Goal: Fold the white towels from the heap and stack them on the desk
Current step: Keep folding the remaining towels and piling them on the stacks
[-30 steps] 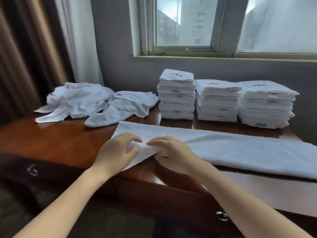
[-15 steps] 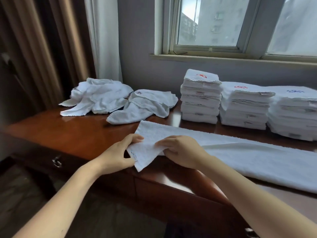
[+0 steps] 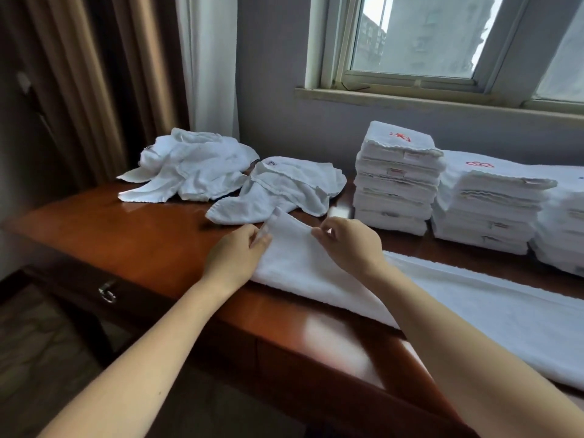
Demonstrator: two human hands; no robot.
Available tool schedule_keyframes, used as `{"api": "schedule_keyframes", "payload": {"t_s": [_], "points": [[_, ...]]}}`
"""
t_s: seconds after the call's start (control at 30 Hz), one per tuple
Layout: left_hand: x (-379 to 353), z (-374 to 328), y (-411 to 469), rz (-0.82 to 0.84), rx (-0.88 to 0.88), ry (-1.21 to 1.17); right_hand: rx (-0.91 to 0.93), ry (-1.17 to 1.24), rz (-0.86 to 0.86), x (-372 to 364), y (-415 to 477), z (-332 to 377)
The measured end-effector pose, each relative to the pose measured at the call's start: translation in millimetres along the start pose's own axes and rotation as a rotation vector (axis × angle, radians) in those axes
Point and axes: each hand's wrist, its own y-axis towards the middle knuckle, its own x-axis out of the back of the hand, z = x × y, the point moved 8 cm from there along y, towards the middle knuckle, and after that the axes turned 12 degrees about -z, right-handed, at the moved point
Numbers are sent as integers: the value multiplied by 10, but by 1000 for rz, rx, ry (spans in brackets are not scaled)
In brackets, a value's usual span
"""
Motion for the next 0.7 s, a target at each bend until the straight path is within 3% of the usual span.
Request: {"api": "schedule_keyframes", "payload": {"t_s": [0.33, 0.47, 0.57, 0.7], "points": [[106, 83, 45, -10, -59, 319, 69, -8, 30, -311, -11, 153], [67, 61, 45, 69, -80, 386, 48, 90, 191, -387, -50, 133], [0, -113, 90, 74, -203, 510, 105, 131, 309, -322, -146, 113], [-184, -445, 16, 114, -249, 376, 170, 58, 342, -74, -309, -96]]}}
